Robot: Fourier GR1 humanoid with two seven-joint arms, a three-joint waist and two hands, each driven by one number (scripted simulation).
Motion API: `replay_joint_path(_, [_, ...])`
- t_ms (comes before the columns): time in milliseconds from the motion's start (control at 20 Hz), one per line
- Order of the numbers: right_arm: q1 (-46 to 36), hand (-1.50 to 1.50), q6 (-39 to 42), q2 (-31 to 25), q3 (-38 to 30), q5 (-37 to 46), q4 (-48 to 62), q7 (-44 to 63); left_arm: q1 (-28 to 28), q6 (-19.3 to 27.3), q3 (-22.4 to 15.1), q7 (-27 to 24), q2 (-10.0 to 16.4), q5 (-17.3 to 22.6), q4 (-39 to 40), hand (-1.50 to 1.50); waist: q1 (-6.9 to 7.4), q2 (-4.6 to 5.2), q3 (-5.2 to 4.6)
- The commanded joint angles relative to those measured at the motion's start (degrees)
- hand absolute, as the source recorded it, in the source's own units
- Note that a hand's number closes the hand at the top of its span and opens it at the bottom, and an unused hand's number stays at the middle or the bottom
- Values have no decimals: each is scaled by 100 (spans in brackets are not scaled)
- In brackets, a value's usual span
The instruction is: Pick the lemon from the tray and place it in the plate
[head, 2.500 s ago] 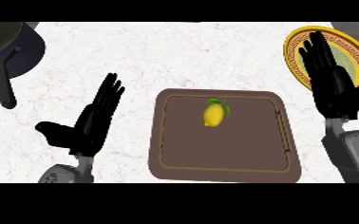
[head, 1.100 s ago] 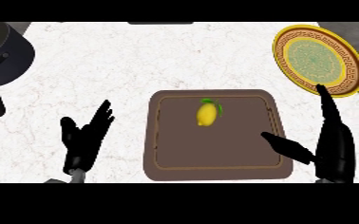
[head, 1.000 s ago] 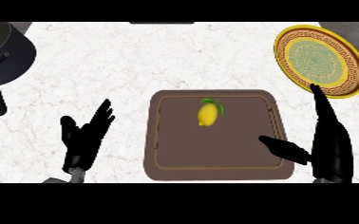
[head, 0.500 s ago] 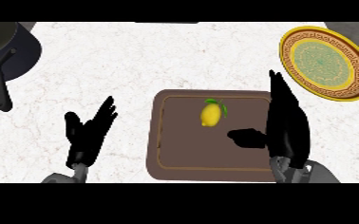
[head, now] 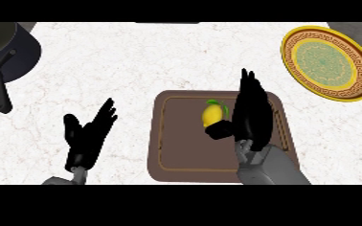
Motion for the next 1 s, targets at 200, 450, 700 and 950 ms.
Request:
replay_joint_path(200, [-558, -150, 27, 620, -188, 51, 902, 876, 84, -175, 201, 145, 124, 21, -210, 0, 8, 4, 6])
replay_joint_path(450, [-330, -150, -15, 627, 103, 294, 1091, 1051, 174, -107, 122, -199, -124, -203, 164, 0, -18, 0, 3])
replay_joint_path(700, [-425, -150, 109, 629, -141, 377, 1392, 1026, 24, -417, 377, -255, -80, 10, 353, 0, -39, 5, 2])
replay_joint_path(950, [-285, -150, -98, 630, -216, 276, 1797, 725, 29, -358, 368, -118, -39, -170, 204, 0, -32, 6, 6])
